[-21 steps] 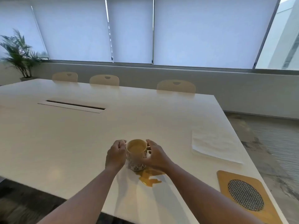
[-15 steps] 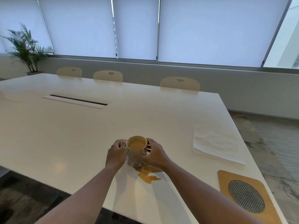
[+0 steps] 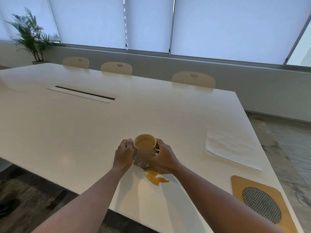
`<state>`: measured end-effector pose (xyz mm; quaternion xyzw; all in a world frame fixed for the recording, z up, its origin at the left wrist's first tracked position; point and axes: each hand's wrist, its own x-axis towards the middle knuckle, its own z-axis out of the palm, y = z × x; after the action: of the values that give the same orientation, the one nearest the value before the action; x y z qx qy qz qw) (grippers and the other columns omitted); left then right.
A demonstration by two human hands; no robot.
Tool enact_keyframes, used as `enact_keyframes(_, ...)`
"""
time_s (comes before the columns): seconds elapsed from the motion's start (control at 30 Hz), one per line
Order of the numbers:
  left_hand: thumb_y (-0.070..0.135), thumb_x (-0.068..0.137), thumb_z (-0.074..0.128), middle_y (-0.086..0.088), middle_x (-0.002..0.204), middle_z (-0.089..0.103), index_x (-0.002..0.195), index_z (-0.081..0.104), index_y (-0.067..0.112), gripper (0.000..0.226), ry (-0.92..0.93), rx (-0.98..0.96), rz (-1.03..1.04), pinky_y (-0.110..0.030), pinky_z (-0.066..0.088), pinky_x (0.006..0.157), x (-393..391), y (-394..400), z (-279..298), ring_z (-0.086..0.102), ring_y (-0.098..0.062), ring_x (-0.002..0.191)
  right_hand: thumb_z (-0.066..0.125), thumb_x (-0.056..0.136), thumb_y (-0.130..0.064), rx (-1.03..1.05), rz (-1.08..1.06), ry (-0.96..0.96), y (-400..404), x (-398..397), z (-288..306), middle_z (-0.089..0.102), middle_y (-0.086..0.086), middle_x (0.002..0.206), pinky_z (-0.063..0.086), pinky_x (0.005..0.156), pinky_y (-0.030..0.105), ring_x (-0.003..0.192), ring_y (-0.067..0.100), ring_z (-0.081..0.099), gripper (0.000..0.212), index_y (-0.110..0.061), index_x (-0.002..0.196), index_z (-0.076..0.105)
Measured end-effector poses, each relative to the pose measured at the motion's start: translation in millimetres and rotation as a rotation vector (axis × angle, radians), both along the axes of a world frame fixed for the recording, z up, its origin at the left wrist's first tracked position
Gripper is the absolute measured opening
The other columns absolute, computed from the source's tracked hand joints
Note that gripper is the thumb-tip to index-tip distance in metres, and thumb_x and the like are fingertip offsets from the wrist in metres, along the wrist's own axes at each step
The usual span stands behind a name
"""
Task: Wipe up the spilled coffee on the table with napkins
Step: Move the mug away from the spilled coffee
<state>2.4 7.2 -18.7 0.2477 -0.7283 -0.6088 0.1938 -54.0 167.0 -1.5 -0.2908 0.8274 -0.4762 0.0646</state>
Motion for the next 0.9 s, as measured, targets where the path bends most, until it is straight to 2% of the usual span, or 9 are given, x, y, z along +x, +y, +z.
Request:
enact_keyframes(0.1,0.051,0.100,0.039,-0.008,0.092,0.068,0.091,0.061,0.019,0.041,0.056,-0.014,-0.026,-0.056,0.056,0.084,1.1,-7.2,-8.6,0.067,-0.030,0.091,0.084,0.056,-0.055,-0.006,-0.013,0.010,-0.9,-2.0,-3.2,0.063,-0.010,0.110,0.055,0.084,0.025,0.099,0.006,0.062,0.083,-0.022,0.125,0.050)
enact_keyframes(0.23,0.048,0.099,0.042,0.009,0.070,0.061,0.078,0.056,0.031,0.030,0.151,-0.052,-0.083,-0.040,0.056,0.062,1.6,-15.1,-14.1,0.060,-0.024,0.073,0.084,0.053,-0.059,-0.017,-0.049,0.068,-3.3,-4.2,-7.7,0.063,-0.010,0.111,0.057,0.083,0.024,0.098,0.007,0.063,0.088,-0.019,0.125,0.051)
enact_keyframes(0.27,0.048,0.099,0.042,0.010,0.068,0.060,0.077,0.054,0.033,0.029,0.166,-0.083,-0.087,-0.041,0.056,0.059,0.1,-16.5,-14.7,0.058,-0.022,0.070,0.084,0.052,-0.060,-0.020,-0.061,0.082,-3.8,-5.0,-8.7,0.063,-0.010,0.110,0.057,0.083,0.025,0.098,0.007,0.064,0.088,-0.019,0.124,0.052)
enact_keyframes(0.33,0.049,0.098,0.042,0.010,0.069,0.059,0.078,0.052,0.034,0.027,0.190,-0.141,-0.096,-0.053,0.056,0.064,-3.7,-20.0,-16.3,0.057,-0.017,0.066,0.083,0.052,-0.060,-0.028,-0.079,0.115,-5.8,-6.6,-9.6,0.064,-0.011,0.108,0.057,0.082,0.024,0.097,0.005,0.064,0.086,-0.019,0.122,0.053)
enact_keyframes(0.4,0.051,0.098,0.042,0.010,0.069,0.059,0.079,0.051,0.033,0.027,0.221,-0.156,-0.116,-0.059,0.056,0.068,-9.2,-24.1,-17.2,0.058,-0.014,0.064,0.082,0.053,-0.059,-0.040,-0.095,0.151,-8.9,-9.3,-8.0,0.064,-0.013,0.106,0.057,0.081,0.024,0.096,0.003,0.063,0.083,-0.021,0.121,0.054)
enact_keyframes(0.63,0.051,0.097,0.042,0.013,0.068,0.059,0.078,0.050,0.033,0.027,0.285,-0.155,-0.162,-0.060,0.057,0.070,-44.7,-40.5,-0.2,0.058,-0.013,0.065,0.085,0.053,-0.054,-0.095,-0.146,0.182,-24.4,-34.1,9.0,0.063,-0.013,0.107,0.057,0.082,0.024,0.097,0.002,0.063,0.079,-0.023,0.120,0.054)
enact_keyframes(0.73,0.048,0.099,0.041,0.015,0.069,0.059,0.082,0.050,0.028,0.027,0.285,-0.168,-0.173,-0.059,0.057,0.071,-60.3,-50.1,6.1,0.059,-0.013,0.066,0.086,0.053,-0.053,-0.114,-0.151,0.167,-33.9,-48.1,13.0,0.064,-0.011,0.107,0.057,0.083,0.024,0.098,0.002,0.063,0.080,-0.021,0.120,0.055)
enact_keyframes(0.9,0.046,0.101,0.037,0.009,0.075,0.060,0.088,0.050,0.024,0.028,0.249,-0.213,-0.166,-0.056,0.056,0.070,-84.8,-65.0,11.5,0.058,-0.010,0.067,0.088,0.056,-0.045,-0.141,-0.149,0.128,-51.0,-69.9,13.2,0.063,-0.010,0.109,0.056,0.084,0.021,0.101,0.004,0.063,0.079,-0.019,0.121,0.054)
